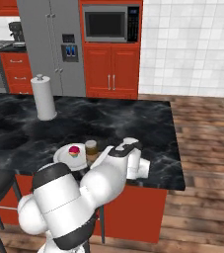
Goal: Take the cinnamon bottle from the cabinet and place it on the dining table, next to the plate with the cupcake. Then take the chocolate from the dining counter and place it on the cupcake plate.
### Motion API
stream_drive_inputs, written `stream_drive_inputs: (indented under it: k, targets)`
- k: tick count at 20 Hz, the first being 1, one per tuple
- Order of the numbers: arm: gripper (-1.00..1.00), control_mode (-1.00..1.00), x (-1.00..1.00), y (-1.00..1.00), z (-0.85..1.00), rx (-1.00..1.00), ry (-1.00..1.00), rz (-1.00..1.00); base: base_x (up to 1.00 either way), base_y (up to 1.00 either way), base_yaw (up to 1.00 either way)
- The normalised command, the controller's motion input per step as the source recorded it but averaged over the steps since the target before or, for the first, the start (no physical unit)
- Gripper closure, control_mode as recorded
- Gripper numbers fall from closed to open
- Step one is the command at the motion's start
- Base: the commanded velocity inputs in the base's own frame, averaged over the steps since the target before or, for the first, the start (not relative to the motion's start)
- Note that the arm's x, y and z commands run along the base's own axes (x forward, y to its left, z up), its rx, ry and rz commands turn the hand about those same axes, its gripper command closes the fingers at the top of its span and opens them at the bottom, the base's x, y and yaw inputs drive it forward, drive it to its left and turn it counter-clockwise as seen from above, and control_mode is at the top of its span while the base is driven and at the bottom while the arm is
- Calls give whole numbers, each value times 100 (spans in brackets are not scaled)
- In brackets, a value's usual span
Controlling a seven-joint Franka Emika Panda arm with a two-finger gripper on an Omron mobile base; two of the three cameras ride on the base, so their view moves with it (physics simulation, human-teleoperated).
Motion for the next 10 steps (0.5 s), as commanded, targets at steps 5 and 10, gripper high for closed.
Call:
stream_drive_inputs:
  k: [5, 10]
  targets:
    - [100, -100, 13, -2, -15, 0, 0, 0, 0, 0, 0]
    - [100, -100, 12, -6, -1, 0, 0, 0, 0, 0, 0]
